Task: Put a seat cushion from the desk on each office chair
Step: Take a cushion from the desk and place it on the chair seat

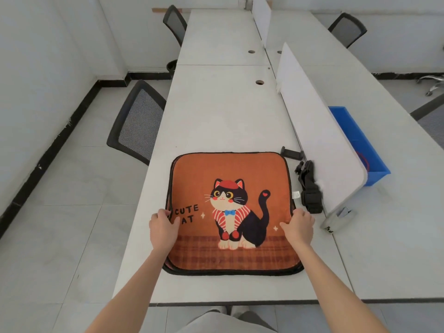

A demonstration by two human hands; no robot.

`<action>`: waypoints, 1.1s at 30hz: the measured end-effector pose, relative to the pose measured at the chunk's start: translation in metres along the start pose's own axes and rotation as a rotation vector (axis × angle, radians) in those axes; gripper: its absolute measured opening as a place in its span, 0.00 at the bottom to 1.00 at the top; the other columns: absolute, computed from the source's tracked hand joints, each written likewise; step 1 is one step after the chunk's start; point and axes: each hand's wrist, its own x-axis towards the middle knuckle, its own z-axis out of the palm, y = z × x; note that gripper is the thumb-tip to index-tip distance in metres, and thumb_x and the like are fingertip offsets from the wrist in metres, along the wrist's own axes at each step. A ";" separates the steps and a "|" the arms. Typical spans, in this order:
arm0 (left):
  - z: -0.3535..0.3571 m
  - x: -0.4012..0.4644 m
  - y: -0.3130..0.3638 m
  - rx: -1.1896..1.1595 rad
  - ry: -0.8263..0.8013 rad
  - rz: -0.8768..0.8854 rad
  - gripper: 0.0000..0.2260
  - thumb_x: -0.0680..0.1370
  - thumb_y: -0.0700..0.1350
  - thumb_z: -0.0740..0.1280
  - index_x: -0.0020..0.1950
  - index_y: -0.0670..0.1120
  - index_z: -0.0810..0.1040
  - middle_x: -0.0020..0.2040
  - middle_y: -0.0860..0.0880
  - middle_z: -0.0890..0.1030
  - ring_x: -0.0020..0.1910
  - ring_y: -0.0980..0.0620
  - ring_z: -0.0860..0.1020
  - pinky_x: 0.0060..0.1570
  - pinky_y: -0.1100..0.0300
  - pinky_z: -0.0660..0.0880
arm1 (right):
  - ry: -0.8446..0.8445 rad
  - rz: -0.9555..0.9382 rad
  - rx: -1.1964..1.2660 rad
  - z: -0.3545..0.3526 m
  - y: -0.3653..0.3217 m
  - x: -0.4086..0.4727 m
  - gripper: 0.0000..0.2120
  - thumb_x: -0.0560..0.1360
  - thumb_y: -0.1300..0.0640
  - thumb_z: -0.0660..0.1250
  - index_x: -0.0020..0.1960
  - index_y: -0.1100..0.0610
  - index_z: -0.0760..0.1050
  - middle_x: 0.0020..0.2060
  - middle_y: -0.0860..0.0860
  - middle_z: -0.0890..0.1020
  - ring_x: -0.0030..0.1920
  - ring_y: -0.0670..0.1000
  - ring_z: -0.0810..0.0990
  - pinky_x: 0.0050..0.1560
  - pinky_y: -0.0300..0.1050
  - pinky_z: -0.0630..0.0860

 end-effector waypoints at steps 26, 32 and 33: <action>-0.136 -0.157 -0.094 -0.053 0.568 -0.226 0.15 0.80 0.45 0.57 0.66 0.49 0.72 0.45 0.42 0.84 0.41 0.39 0.80 0.41 0.49 0.78 | -0.639 -1.023 0.152 0.034 -0.188 -0.185 0.20 0.79 0.61 0.56 0.70 0.54 0.66 0.59 0.54 0.80 0.54 0.56 0.80 0.53 0.34 0.70; -0.194 -0.162 -0.207 -0.081 0.683 -0.436 0.14 0.80 0.46 0.57 0.64 0.50 0.74 0.46 0.45 0.84 0.41 0.43 0.80 0.40 0.48 0.79 | -0.815 -1.122 0.114 0.110 -0.255 -0.268 0.19 0.80 0.61 0.54 0.71 0.55 0.64 0.64 0.52 0.76 0.61 0.55 0.76 0.61 0.40 0.70; -0.207 -0.158 -0.224 -0.079 0.670 -0.442 0.14 0.80 0.46 0.57 0.64 0.49 0.74 0.46 0.45 0.84 0.41 0.44 0.80 0.40 0.50 0.79 | -0.831 -1.125 0.107 0.123 -0.269 -0.282 0.19 0.80 0.61 0.54 0.71 0.55 0.64 0.64 0.52 0.76 0.61 0.55 0.76 0.60 0.42 0.70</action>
